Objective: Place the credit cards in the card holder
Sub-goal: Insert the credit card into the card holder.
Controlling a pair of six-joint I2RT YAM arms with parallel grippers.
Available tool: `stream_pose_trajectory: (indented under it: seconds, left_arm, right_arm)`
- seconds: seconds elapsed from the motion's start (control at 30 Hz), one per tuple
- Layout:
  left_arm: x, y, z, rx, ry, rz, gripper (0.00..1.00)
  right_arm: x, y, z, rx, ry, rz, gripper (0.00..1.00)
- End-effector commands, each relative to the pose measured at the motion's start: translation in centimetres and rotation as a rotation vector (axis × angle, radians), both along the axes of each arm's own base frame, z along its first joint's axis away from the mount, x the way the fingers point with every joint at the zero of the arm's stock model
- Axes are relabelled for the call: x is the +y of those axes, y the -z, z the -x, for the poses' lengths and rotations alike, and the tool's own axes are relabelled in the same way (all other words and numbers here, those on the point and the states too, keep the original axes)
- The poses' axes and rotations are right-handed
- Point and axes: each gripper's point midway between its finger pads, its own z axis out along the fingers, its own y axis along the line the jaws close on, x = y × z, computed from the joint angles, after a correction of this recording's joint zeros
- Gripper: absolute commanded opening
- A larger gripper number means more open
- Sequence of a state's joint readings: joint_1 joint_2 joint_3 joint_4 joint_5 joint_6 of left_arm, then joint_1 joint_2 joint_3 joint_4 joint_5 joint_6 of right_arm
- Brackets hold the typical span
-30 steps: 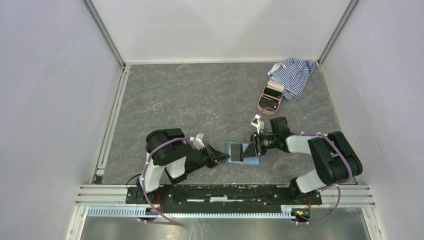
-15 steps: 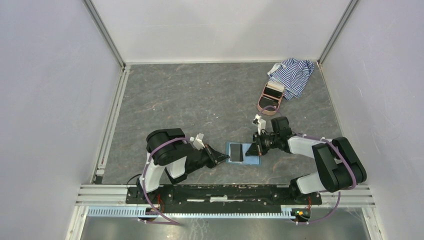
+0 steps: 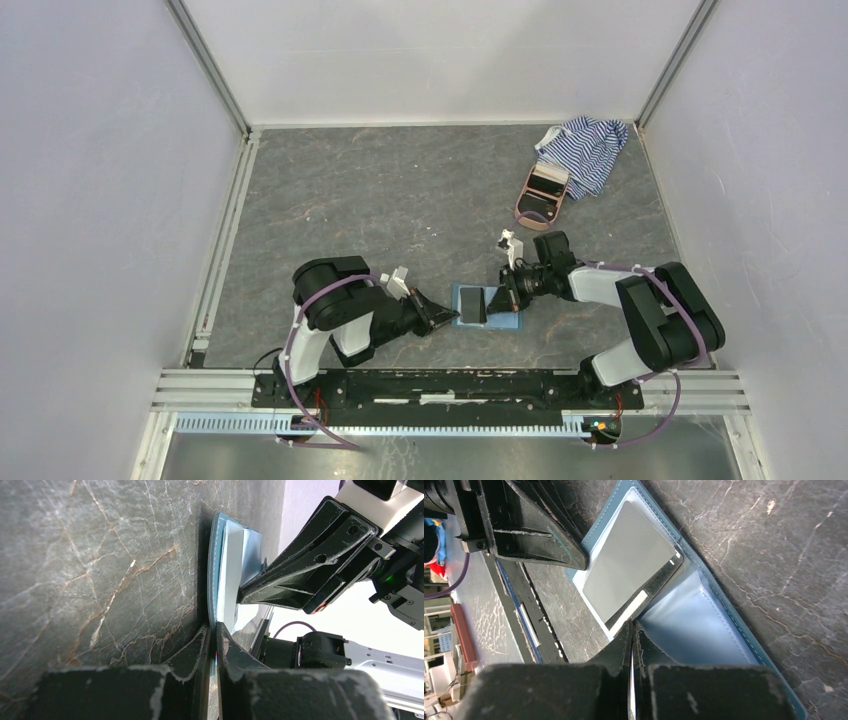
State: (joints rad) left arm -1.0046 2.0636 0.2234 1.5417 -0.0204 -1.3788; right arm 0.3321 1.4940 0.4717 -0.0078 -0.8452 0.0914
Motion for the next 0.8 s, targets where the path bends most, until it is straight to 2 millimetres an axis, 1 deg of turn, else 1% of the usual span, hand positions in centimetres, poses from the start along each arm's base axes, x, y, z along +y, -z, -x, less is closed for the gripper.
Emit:
stream_pose_trajectory:
  seconds: [0.0,0.1,0.33,0.47,0.57,0.67,0.77]
  left_arm:
    - [-0.9,-2.2,0.6,-0.083,0.053,0.097,0.14]
    - [-1.0,-2.2,0.7,-0.083,0.06,0.099,0.15]
    - [-1.2,-2.2,0.8,-0.08,0.072,0.102,0.17]
    - [-1.2,-2.2,0.8,-0.081,0.071,0.102,0.21]
    - [-1.2,-2.4,0.8,-0.086,0.071,0.106,0.24]
    - [-1.2,-2.6,0.7,-0.09,0.069,0.11,0.26]
    - [-1.1,-2.6,0.7,-0.091,0.066,0.109,0.29]
  right_arm:
    - [0.6,-0.1,0.6,0.037,-0.025,-0.024,0.0]
    - [1.1,-0.5,0.5,0.038,-0.03,-0.062,0.0]
    - [1.3,-0.4,0.6,0.069,-0.029,-0.076,0.0]
    - [1.4,-0.2,0.6,0.085,-0.032,-0.078,0.0]
    - [1.5,-0.4,0.5,0.082,-0.041,-0.087,0.0]
    - [1.6,-1.0,-0.1,0.039,-0.06,-0.091,0.0]
    - [1.4,-2.3,-1.0,-0.065,-0.072,-0.089,0.0]
